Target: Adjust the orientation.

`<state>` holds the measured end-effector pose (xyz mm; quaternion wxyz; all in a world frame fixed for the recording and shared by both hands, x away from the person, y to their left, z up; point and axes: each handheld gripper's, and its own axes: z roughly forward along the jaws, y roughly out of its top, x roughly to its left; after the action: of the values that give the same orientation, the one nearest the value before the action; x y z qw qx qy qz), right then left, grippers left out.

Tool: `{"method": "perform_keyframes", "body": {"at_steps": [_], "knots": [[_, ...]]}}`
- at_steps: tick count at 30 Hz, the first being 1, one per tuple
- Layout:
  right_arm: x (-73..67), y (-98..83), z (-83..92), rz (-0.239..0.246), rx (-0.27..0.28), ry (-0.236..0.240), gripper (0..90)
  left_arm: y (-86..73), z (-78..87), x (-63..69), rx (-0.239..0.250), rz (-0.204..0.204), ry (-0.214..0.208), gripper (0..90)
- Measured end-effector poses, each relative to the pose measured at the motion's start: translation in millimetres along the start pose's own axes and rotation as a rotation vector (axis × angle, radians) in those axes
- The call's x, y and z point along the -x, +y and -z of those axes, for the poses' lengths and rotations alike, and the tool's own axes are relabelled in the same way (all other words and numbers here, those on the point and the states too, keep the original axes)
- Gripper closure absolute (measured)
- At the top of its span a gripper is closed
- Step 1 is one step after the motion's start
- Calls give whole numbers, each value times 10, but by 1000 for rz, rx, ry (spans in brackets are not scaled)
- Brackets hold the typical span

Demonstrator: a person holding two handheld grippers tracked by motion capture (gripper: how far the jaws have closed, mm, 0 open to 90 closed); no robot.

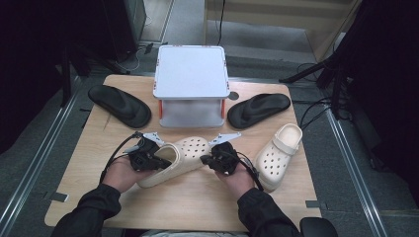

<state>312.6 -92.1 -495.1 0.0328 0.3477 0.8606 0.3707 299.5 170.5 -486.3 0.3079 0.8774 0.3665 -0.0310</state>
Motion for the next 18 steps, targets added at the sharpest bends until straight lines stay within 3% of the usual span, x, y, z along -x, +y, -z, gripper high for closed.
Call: {"method": "perform_keyframes", "body": {"at_steps": [9,18], "knots": [[106,152,-104,-18,5,8,900,17,-26,115,30,16,-20,900],[181,257,-197,-35,33,27,900,83,-96,199,58,26,1,900]]}}
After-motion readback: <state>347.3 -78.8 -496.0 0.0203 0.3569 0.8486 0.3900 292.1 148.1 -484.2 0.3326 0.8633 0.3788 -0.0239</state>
